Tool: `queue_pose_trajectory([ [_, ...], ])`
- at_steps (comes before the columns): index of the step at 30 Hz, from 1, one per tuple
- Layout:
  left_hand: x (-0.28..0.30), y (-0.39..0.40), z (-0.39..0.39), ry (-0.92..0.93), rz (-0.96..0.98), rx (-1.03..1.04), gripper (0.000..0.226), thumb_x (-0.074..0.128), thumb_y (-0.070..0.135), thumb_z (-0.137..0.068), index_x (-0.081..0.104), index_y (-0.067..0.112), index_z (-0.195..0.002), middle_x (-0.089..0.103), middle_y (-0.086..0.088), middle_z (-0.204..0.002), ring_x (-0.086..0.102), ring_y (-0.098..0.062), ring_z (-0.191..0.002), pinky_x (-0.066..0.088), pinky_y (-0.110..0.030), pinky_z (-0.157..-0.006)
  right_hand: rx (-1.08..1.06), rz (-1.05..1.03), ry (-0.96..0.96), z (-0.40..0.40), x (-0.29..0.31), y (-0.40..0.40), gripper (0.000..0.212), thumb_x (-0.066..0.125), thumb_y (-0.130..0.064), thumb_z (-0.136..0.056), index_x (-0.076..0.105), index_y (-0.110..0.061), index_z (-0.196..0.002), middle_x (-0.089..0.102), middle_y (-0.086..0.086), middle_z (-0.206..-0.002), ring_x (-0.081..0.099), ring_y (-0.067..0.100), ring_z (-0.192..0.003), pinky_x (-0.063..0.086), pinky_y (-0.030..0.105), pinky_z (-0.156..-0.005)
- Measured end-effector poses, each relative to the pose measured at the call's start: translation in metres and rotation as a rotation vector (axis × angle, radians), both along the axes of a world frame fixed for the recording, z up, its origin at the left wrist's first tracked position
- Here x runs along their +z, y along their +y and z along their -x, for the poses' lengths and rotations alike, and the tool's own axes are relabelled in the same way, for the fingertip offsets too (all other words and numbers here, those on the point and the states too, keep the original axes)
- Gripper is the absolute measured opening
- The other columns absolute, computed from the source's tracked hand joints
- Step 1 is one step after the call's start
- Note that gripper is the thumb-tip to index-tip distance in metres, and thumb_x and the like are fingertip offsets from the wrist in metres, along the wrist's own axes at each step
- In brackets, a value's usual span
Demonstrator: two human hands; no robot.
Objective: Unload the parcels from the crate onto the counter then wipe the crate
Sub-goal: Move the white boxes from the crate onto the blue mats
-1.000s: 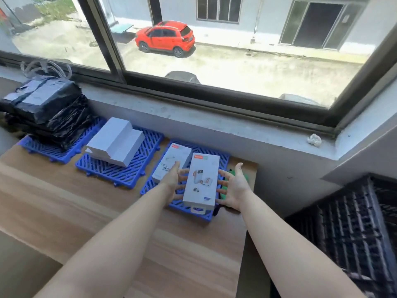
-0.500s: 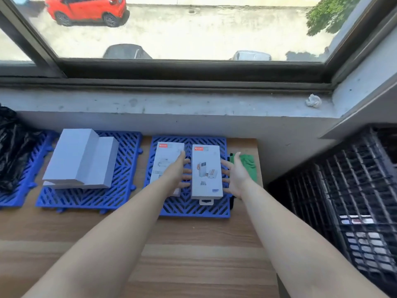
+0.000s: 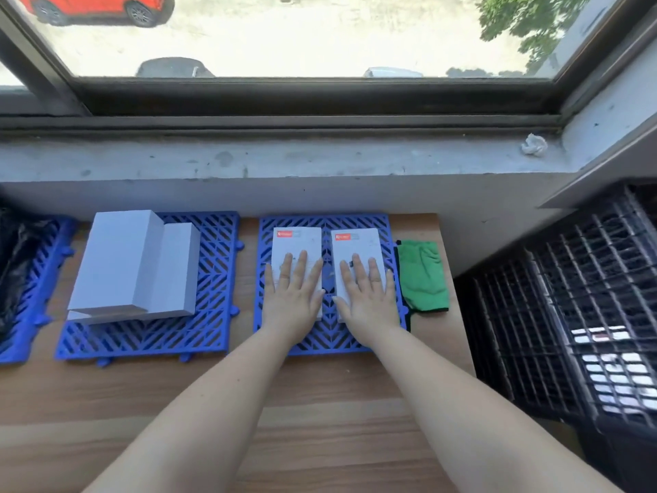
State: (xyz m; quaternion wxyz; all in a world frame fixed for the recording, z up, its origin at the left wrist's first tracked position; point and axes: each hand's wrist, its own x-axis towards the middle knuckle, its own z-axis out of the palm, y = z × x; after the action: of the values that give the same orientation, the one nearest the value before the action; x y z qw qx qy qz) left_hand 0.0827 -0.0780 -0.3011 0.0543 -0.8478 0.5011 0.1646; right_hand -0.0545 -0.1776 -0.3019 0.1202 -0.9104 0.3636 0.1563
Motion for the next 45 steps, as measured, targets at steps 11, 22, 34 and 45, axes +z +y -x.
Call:
queue_pose_trajectory([
  [11,-0.009,-0.002,0.014,-0.01,0.042,-0.005,0.055,0.0,0.047,-0.103,-0.027,0.033,-0.149,-0.033,0.005,-0.157,-0.028,-0.022,-0.147,-0.017,-0.056,-0.116,-0.073,0.02,-0.016,-0.018,-0.003,0.014,0.056,0.007,-0.043,-0.105,-0.029,-0.028,-0.145,-0.032,-0.01,-0.157,-0.027,0.023,-0.147,-0.01,0.055,-0.118],
  [22,0.006,-0.008,0.008,-0.007,0.025,-0.048,0.057,0.012,0.045,-0.105,-0.011,0.03,-0.156,-0.018,0.0,-0.164,-0.012,-0.026,-0.152,-0.002,-0.058,-0.12,0.007,-0.067,0.031,-0.009,0.02,0.006,0.059,0.013,-0.046,-0.105,-0.017,-0.031,-0.154,-0.025,-0.011,-0.161,-0.026,0.027,-0.147,-0.011,0.058,-0.118],
  [34,0.1,-0.054,0.106,-0.184,0.136,-0.376,0.056,0.044,0.05,-0.097,0.035,0.029,-0.148,0.027,-0.009,-0.158,0.024,-0.032,-0.143,0.014,-0.06,-0.115,-0.127,0.136,-0.047,0.134,0.104,-0.033,0.069,0.052,-0.054,-0.092,0.025,-0.034,-0.153,0.013,0.005,-0.164,0.012,0.034,-0.148,0.016,0.05,-0.119],
  [45,0.169,-0.124,0.394,-0.299,0.34,-0.627,0.053,0.045,0.056,-0.092,0.041,0.027,-0.135,0.038,-0.01,-0.139,0.034,-0.034,-0.128,0.027,-0.055,-0.103,-0.282,0.339,-0.1,0.443,0.179,-0.059,0.067,0.053,-0.047,-0.093,0.029,-0.027,-0.152,0.035,0.002,-0.152,0.025,0.027,-0.142,0.023,0.046,-0.116],
])
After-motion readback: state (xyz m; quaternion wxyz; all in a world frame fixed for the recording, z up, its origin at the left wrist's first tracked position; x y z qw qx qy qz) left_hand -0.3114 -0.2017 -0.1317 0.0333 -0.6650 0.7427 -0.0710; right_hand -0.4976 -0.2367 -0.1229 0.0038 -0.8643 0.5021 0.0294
